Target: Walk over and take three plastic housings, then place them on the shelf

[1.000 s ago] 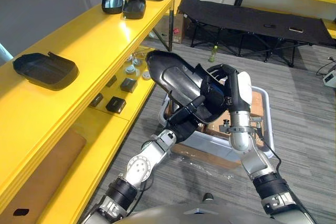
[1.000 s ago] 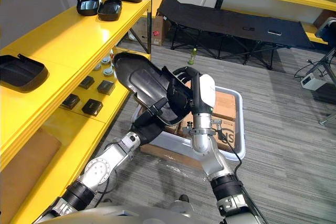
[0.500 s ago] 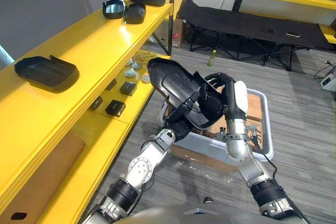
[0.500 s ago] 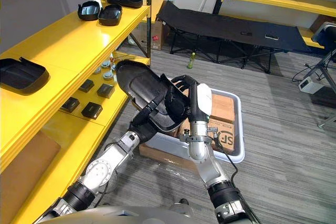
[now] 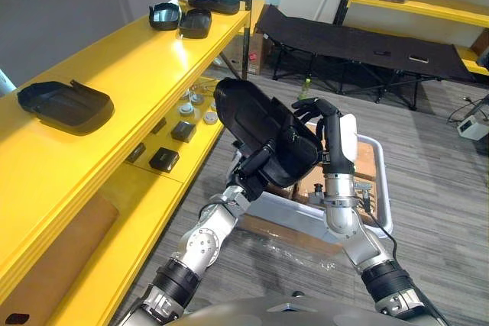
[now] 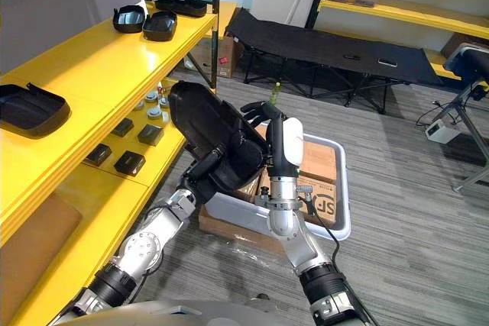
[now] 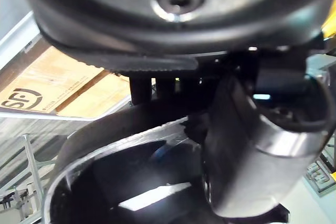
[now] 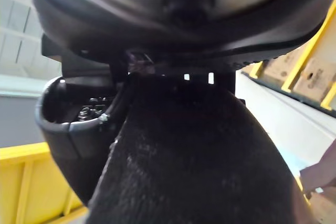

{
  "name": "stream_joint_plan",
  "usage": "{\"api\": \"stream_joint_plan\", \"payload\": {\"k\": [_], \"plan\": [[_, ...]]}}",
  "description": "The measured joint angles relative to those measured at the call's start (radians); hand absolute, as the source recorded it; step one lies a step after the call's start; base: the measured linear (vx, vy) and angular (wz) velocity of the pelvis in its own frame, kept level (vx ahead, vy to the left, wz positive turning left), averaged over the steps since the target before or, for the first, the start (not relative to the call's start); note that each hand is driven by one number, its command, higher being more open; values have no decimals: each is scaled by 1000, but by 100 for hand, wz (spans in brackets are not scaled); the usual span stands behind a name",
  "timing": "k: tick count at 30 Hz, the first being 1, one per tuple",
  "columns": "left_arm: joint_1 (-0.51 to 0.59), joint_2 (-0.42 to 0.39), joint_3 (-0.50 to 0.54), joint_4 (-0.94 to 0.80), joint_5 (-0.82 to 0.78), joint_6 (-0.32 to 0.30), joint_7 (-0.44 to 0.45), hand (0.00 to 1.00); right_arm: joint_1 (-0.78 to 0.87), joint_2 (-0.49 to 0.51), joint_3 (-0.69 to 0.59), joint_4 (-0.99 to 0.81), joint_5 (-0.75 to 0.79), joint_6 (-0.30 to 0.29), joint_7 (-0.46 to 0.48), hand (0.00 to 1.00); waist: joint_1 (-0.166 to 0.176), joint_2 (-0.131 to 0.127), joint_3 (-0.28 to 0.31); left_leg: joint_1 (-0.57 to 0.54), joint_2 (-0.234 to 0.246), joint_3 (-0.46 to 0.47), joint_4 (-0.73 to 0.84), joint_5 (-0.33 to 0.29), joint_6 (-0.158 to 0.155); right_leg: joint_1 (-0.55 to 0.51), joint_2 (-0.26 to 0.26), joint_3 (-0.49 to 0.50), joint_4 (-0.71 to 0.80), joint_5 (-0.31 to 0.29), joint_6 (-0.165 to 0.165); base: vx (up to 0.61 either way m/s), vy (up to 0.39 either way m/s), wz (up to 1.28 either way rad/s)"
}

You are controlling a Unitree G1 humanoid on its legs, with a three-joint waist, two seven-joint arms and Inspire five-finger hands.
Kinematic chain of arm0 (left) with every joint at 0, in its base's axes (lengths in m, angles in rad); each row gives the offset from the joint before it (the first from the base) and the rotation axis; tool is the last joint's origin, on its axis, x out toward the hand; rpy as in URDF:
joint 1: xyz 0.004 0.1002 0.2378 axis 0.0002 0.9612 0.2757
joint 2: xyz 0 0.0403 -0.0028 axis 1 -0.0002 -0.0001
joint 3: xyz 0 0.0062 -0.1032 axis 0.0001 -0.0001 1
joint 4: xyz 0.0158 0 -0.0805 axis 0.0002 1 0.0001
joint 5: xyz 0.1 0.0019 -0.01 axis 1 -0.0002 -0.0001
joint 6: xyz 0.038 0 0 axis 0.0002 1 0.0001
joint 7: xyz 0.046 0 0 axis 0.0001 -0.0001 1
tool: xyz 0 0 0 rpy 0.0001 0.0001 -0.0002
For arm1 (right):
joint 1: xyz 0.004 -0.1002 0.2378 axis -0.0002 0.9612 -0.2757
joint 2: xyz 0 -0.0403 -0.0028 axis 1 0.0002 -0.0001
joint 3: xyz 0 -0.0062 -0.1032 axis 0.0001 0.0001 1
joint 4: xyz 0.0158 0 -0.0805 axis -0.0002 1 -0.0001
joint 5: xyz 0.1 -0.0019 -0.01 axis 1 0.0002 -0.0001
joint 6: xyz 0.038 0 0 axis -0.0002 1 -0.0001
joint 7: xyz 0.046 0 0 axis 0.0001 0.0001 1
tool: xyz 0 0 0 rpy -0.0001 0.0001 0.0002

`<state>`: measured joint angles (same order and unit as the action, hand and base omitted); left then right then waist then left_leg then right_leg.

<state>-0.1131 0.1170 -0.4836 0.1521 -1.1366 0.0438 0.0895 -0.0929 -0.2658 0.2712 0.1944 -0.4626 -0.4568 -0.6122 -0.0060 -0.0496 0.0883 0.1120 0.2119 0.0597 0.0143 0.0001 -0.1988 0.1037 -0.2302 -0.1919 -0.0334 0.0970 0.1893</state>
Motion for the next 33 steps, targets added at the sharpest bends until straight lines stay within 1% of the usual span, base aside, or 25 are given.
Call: {"api": "stream_joint_plan", "payload": {"k": [1,4,5,7,8,12,16,19,20,21,23,24,25,26,27,29,30,32,33], "plan": [[0,0,-6,0,-2,-13,0,0,0,1,0,-3,0,0,0,100,1,0,0,0,0,0,0,0,0,2,0,-1,-4,3,0,0,0,0],[0,0,-13,0,-11,-53,0,0,0,12,15,-14,20,-5,0,100,0,0,0,0,-1,0,0,-1,0,2,0,-1,-6,3,0,0,0,0],[0,0,-12,0,-11,-77,1,0,0,21,26,-15,35,-19,0,100,-1,0,0,0,-1,0,0,-1,0,3,0,-1,-6,3,0,0,0,0],[0,-4,-9,-1,-21,-101,1,0,3,32,48,-15,42,-36,-2,100,-3,1,0,0,-1,0,0,-2,0,2,0,-2,-7,3,0,0,0,0],[1,-10,3,-1,-6,-130,12,0,10,40,70,-17,42,-54,-6,100,-2,1,-1,0,-1,0,0,-2,-1,2,0,-3,-6,3,0,0,0,0],[4,-36,68,-16,79,-149,22,0,41,72,102,-50,40,-59,3,100,1,2,-1,1,-1,0,0,-4,-1,2,0,-4,-5,2,-1,0,0,0],[25,-48,103,-87,181,-149,82,0,44,112,102,-52,46,-57,7,100,-2,4,-2,1,-1,0,1,-5,-2,1,0,-4,-3,2,-2,0,0,0],[54,-83,141,-111,310,-152,132,0,67,120,86,-73,51,-16,50,100,-3,12,-7,2,-1,0,1,-8,-2,1,0,-4,-2,1,-2,0,0,0],[62,-89,155,-119,400,-153,175,0,78,122,68,-77,71,10,79,100,-3,16,-9,3,-1,0,1,-9,-3,1,0,-4,-2,1,-3,0,0,0],[70,-92,166,-125,448,-154,192,0,84,122,63,-77,83,21,90,100,-3,17,-10,3,-1,0,1,-10,-3,1,0,-4,-2,0,-4,0,0,0],[92,-102,220,-143,619,-158,273,0,125,123,29,-91,109,44,116,100,-4,20,-10,3,-1,0,1,-14,-4,1,1,-4,-2,0,-4,0,0,0],[96,-104,232,-147,664,-160,298,0,132,123,23,-98,125,53,125,100,-5,20,-10,4,-1,0,1,-14,-4,1,1,-3,-2,0,-4,0,0,0],[111,-108,266,-165,734,-165,343,0,147,122,11,-115,135,77,138,100,-10,20,-10,4,-1,0,2,-15,-5,1,1,-3,-2,-1,-5,0,0,0],[126,-109,293,-186,799,-172,382,0,162,122,3,-134,135,86,147,100,-13,21,-10,4,-1,0,2,-16,-5,1,1,-3,-2,-2,-7,0,0,0],[130,-111,311,-198,829,-175,409,0,168,122,-1,-141,134,94,148,100,-15,21,-10,4,0,0,2,-16,-5,1,2,-3,-2,-2,-7,0,0,0],[130,-121,388,-237,944,-205,517,0,194,121,-33,-148,156,129,150,100,-18,20,-10,4,1,0,2,-18,-6,0,4,-2,-3,-2,-7,0,0,0],[130,-122,408,-249,970,-216,543,0,203,120,-41,-154,168,139,149,100,-18,21,-10,4,1,0,2,-18,-7,0,4,-2,-3,-2,-7,0,0,0],[130,-120,487,-301,1094,-229,638,0,228,119,-72,-172,176,182,149,100,-19,21,-10,5,3,4,4,-22,-8,-1,6,2,-4,-2,-7,-3,4,-5],[130,-120,503,-311,1120,-235,656,0,232,117,-78,-174,176,194,149,100,-19,21,-10,5,3,6,7,-24,-7,-1,6,4,-4,-2,-7,-8,11,-6]]}}
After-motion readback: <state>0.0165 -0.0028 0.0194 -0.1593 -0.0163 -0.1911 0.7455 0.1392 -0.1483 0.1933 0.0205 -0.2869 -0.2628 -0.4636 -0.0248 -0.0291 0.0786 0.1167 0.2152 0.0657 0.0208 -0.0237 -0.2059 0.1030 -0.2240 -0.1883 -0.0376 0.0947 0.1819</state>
